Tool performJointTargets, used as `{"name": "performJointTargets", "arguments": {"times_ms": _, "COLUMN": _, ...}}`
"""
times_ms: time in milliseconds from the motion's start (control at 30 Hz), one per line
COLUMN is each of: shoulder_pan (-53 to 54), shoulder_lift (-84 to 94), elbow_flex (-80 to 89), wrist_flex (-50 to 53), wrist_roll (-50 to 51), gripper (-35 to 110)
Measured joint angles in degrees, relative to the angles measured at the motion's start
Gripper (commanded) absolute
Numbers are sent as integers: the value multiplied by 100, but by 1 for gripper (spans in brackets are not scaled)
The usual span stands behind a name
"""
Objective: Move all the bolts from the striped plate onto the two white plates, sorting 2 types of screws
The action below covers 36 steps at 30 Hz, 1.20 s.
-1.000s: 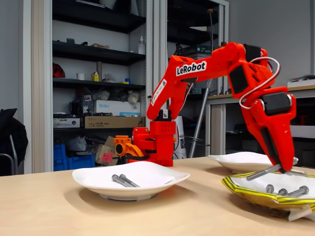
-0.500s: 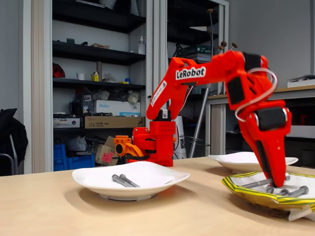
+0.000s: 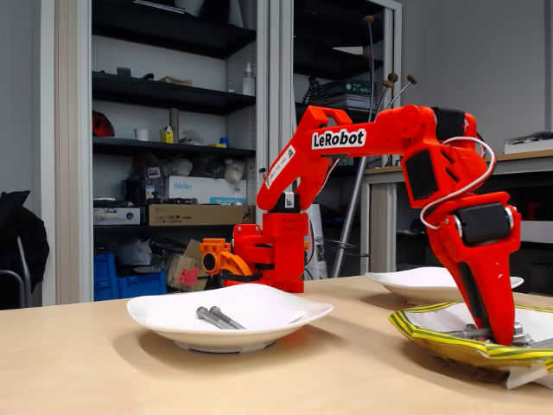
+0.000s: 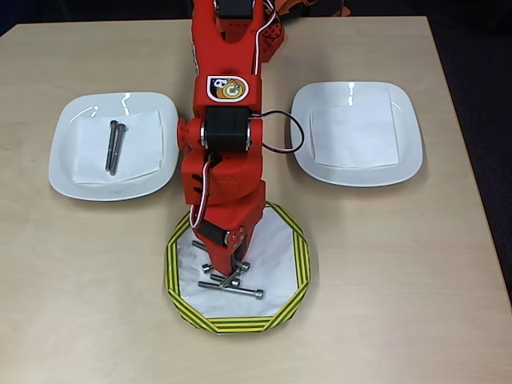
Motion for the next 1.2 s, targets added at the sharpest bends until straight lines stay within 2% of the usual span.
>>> {"name": "performJointTargets", "arguments": {"times_ms": 100, "shoulder_pan": 0, "shoulder_lift": -18, "elbow_flex": -79, "wrist_flex": 53, "wrist_roll": -18, "gripper": 0}}
{"name": "performJointTargets", "arguments": {"times_ms": 800, "shoulder_pan": 378, "shoulder_lift": 158, "elbow_flex": -835, "wrist_flex": 1011, "wrist_roll": -18, "gripper": 0}}
{"name": "performJointTargets", "arguments": {"times_ms": 933, "shoulder_pan": 729, "shoulder_lift": 984, "elbow_flex": -229, "wrist_flex": 984, "wrist_roll": -44, "gripper": 0}}
{"name": "performJointTargets", "arguments": {"times_ms": 1200, "shoulder_pan": 1749, "shoulder_lift": 3103, "elbow_flex": 2127, "wrist_flex": 606, "wrist_roll": 334, "gripper": 0}}
